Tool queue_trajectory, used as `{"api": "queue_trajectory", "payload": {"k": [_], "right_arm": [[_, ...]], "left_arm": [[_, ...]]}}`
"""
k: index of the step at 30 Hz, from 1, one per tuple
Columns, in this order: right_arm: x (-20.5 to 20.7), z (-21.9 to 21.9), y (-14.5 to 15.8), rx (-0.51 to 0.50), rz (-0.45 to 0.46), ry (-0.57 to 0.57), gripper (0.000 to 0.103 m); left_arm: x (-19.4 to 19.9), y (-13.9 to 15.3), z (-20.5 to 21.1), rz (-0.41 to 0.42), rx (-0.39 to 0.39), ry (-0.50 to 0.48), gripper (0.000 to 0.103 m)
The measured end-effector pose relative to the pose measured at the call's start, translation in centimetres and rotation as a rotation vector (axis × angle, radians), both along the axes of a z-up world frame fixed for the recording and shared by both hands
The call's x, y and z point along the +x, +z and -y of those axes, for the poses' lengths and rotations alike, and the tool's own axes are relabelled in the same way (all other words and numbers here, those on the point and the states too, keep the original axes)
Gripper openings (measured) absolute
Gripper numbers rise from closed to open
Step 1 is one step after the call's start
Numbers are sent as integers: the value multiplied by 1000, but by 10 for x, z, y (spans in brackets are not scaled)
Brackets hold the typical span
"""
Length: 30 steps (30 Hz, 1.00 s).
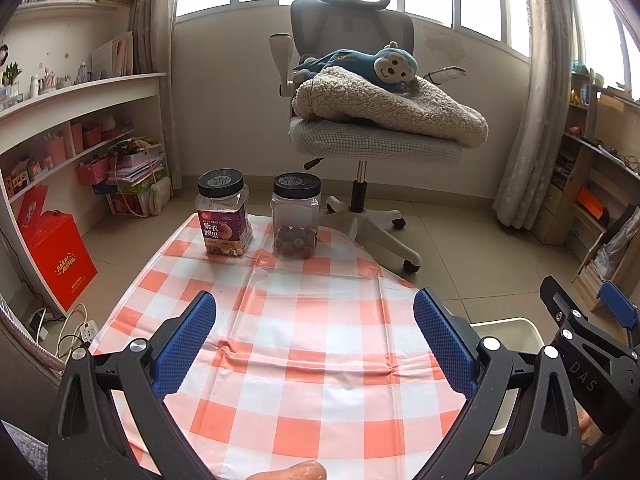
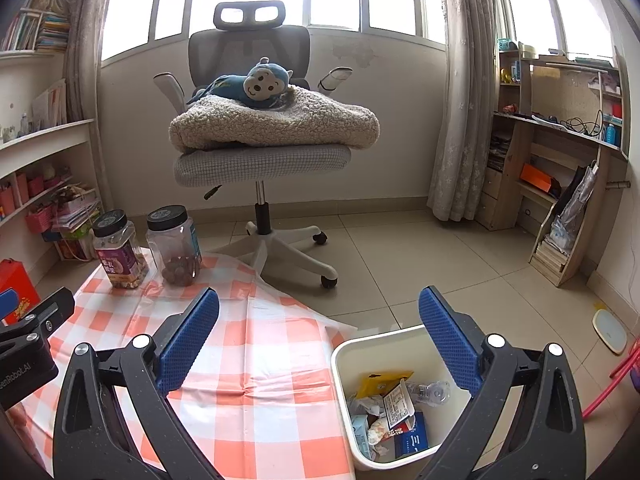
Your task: Collect trash
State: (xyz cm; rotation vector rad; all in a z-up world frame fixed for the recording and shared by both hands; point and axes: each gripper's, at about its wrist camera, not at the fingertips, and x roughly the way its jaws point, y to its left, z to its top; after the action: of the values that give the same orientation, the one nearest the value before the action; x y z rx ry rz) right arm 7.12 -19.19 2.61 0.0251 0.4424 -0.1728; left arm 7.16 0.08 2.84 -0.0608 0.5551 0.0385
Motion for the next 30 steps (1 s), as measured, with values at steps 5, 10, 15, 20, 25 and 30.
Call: {"api": "queue_trajectory", "payload": {"k": [5,10,15,20,25,30], "right_arm": [[0,1,-1,0,0,0,96],[0,4,-1,0,-1,-3,96],[-2,10,-1,3,7,-13,96],[-3,14,-1,6,13,-16,96],[-6,15,1,-1,28,-18,96],[-6,15,1,-1,29,-17,96]], "left_arm": [[3,0,7,-3,13,-5,96],[6,-1,12,-13,9,-11,96],[5,0,16,-6,9,-22,96],[5,1,20,2,12,-32,96],[4,1,22,3,10,-34,96],[5,2,24,-1,7,-41,96]]}}
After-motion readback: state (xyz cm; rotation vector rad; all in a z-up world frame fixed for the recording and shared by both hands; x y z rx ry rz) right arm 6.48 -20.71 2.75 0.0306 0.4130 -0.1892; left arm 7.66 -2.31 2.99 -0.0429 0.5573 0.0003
